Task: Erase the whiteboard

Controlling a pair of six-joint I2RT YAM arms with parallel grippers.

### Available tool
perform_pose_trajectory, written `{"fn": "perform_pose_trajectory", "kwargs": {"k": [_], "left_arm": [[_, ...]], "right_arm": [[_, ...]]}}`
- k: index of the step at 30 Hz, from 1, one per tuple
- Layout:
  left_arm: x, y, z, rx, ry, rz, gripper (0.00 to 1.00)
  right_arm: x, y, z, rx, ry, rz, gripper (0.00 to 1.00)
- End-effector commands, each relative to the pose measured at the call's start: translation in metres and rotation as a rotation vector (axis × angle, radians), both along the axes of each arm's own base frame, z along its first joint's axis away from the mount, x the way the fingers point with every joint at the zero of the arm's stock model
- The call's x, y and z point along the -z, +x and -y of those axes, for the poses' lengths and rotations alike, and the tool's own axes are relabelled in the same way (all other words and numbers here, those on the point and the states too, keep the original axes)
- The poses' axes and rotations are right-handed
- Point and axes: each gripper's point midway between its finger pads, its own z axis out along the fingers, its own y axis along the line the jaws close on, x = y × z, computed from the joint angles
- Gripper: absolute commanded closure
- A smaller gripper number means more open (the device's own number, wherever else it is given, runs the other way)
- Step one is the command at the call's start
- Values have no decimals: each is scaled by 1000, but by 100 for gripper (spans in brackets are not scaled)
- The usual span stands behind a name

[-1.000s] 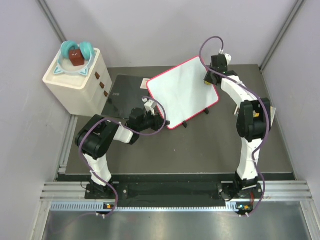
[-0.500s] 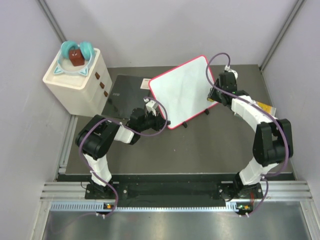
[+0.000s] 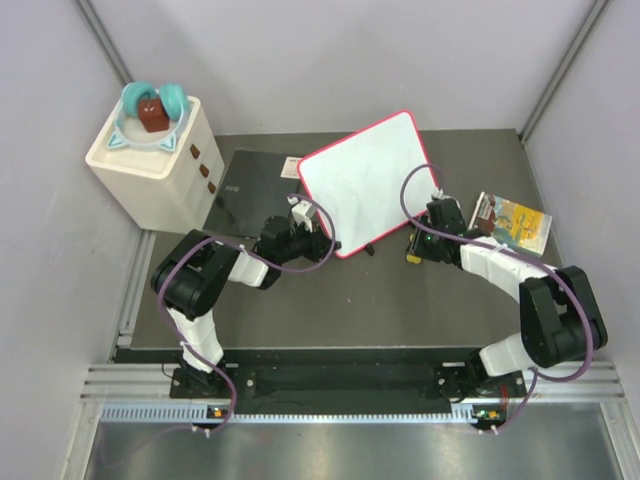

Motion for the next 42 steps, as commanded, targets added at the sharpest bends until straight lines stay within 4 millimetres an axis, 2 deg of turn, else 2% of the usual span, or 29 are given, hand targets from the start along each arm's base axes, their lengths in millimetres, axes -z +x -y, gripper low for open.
{"fn": "perform_pose_trajectory", "kwargs": {"k": [1, 5, 8, 11, 15, 19, 20, 26, 28, 34, 38, 42], "left_arm": [[34, -2, -22, -64, 150, -27, 100], [34, -1, -23, -70, 151, -27, 100], [34, -1, -24, -78, 153, -27, 88], [32, -1, -27, -94, 151, -21, 81], [32, 0, -29, -105, 153, -22, 70], [33, -1, -28, -100, 151, -24, 64], [32, -1, -28, -100, 150, -23, 62], [31, -1, -28, -98, 148, -17, 57], [31, -3, -28, -94, 146, -15, 54], [12, -14, -31, -75, 100, 79, 41], [9, -19, -30, -54, 91, 101, 32], [1, -22, -34, -64, 81, 141, 29]], "right_arm": [[8, -16, -5, -14, 40, -8, 100], [21, -28, -4, -19, 43, -43, 100], [30, -35, -6, -17, 69, -63, 100], [37, -39, -6, -18, 71, -78, 91], [43, -41, -6, -12, 72, -96, 68], [45, -41, -6, 0, 77, -93, 60], [45, -41, -6, 1, 78, -94, 54], [44, -42, -5, 4, 77, -91, 39], [45, -43, -3, 10, 73, -91, 37], [50, -45, -1, 19, 71, -93, 36], [56, -48, 0, 30, 72, -101, 36], [61, -51, 1, 33, 71, -109, 36]]}}
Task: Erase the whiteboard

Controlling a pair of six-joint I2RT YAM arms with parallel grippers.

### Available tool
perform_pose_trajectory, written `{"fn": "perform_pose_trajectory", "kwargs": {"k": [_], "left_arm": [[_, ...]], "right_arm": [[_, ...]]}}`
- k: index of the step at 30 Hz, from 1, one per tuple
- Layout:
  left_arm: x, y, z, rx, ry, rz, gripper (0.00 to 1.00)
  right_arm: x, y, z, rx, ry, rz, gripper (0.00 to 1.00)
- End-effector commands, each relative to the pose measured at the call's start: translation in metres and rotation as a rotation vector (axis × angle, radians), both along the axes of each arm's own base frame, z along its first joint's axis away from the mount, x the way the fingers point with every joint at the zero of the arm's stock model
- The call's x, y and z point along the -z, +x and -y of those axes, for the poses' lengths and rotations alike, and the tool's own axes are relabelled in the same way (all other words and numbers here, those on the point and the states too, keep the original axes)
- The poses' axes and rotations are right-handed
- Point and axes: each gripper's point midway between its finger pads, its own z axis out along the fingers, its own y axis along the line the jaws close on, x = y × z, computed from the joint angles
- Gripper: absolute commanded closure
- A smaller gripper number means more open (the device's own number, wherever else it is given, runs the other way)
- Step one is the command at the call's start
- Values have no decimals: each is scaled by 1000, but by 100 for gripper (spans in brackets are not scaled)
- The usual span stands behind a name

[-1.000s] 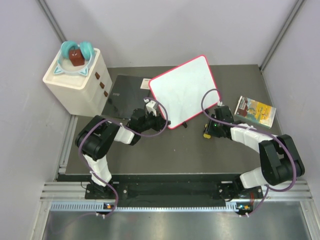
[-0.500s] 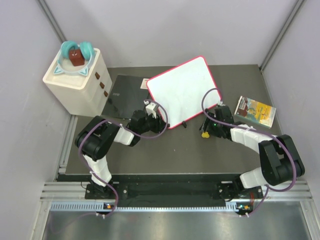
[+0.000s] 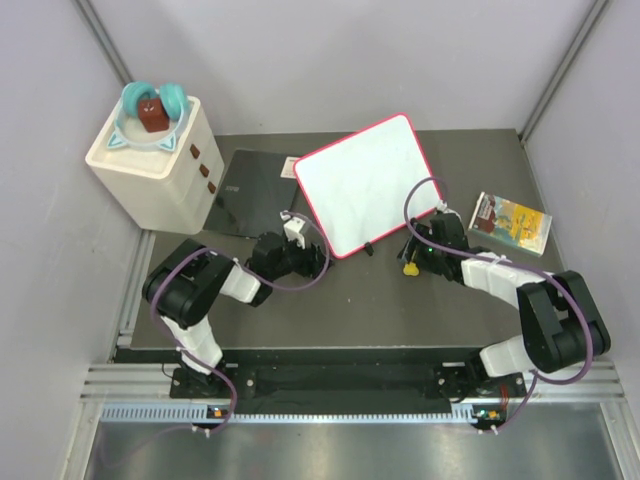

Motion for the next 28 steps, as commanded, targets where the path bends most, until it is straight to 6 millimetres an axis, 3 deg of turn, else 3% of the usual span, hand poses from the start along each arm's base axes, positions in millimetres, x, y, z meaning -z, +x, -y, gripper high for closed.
{"fn": "perform_pose_trajectory", "kwargs": {"k": [1, 2, 4, 7, 8, 9, 10, 11, 12, 14, 22, 28], "left_arm": [[-23, 1, -5, -6, -19, 104, 28], [-23, -1, -6, -3, -19, 104, 28], [-28, -2, -7, -11, -24, 108, 13], [-34, -5, -15, -62, -27, 82, 4], [-36, -7, -17, -73, -33, 64, 4], [-49, -9, -16, -69, -57, 75, 2], [-53, -11, -17, -81, -78, 58, 1], [-47, -16, -20, -96, -61, 2, 1], [-58, -18, -21, -99, -75, 12, 1], [-50, -25, -32, -154, -46, -67, 1], [-70, -36, -82, -379, 65, -112, 1], [-100, -32, -95, -423, 63, -10, 1]], "right_arm": [[26, -25, 10, 11, -44, -93, 36], [26, -25, 10, 9, -45, -91, 36], [24, -24, 10, 5, -46, -86, 36], [17, -23, 10, -8, -53, -71, 35], [14, -21, 10, -22, -60, -55, 32], [10, -19, 10, -26, -58, -37, 21], [3, -18, 9, -32, -50, -10, 16], [-2, -17, 8, -43, -51, 10, 12], [-8, -16, 8, -45, -49, 29, 3], [-24, -15, 10, -55, -51, 80, 1], [-88, -12, 44, 27, -168, 290, 1], [-112, -9, 67, 107, -265, 332, 1]]}}
